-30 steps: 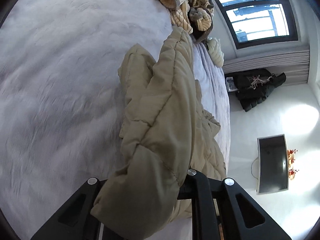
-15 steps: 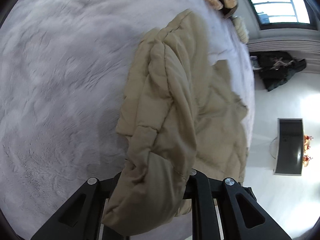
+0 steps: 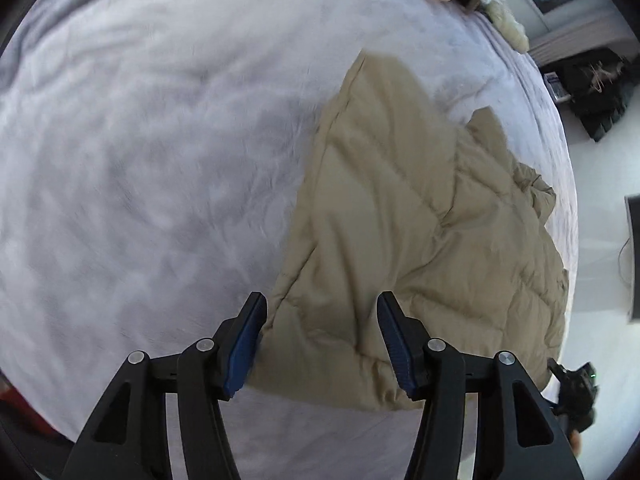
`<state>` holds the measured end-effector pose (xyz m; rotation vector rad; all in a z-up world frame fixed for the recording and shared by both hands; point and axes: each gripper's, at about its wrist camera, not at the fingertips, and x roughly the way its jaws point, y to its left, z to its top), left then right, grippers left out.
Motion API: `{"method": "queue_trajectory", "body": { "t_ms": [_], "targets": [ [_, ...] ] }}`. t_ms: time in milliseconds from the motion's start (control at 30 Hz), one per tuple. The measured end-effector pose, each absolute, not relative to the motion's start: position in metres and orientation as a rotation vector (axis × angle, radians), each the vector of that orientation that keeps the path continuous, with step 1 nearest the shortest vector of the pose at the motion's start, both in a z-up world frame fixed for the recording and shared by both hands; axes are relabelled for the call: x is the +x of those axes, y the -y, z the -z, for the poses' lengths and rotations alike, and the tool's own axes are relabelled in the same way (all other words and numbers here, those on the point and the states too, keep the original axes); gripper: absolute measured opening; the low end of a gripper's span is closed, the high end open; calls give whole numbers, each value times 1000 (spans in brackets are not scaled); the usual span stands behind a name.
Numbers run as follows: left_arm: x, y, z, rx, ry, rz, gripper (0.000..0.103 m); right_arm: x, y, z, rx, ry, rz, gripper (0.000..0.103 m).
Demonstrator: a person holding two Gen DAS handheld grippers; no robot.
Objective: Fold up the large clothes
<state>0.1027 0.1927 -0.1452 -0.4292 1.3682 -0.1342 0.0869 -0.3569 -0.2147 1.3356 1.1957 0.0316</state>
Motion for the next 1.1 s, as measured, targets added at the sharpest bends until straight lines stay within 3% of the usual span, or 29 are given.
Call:
{"method": "queue_trajectory", "body": {
  "t_ms": [167, 233, 433, 833, 900, 933, 967, 1100],
  "targets": [
    [120, -191, 125, -423, -1323, 141, 60, 89, 338, 188, 1223, -1267, -156, 61],
    [130, -188, 124, -388, -1326, 132, 80, 92, 328, 185, 1195, -1269, -243, 61],
    [142, -181, 128, -345, -1330, 154, 80, 112, 277, 154, 1015, -1280, -403, 60],
    [179, -193, 154, -356, -1362, 296, 80, 165, 200, 127, 586, -1310, -226, 59],
    [192, -203, 163, -418, -1357, 355, 80, 173, 195, 126, 535, -1290, -194, 44],
    [196, -206, 168, -444, -1364, 376, 80, 176, 193, 125, 519, -1288, -183, 26],
    [202, -210, 176, -483, -1378, 406, 80, 179, 192, 125, 503, -1285, -169, 18],
    [220, -212, 214, -582, -1453, 532, 80, 199, 194, 133, 467, -1266, -118, 16]
  ]
}}
